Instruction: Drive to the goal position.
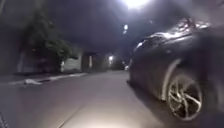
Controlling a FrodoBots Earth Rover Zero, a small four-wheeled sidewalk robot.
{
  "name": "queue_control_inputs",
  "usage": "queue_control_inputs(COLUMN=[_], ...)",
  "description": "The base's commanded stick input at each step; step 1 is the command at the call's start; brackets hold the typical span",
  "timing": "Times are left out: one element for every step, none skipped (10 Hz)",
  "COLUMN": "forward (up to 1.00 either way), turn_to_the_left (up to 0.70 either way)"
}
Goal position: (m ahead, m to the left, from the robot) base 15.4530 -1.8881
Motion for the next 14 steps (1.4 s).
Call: queue_control_inputs(forward=[0.70,0.70,0.70,0.70,0.70,0.70,0.70,0.70,0.70,0.70,0.70,0.70,0.70,0.70], turn_to_the_left=[0.00,0.00,0.00,0.00,0.00,0.00,-0.09,-0.35,-0.35,-0.35,-0.35,-0.35,-0.26,0.00])
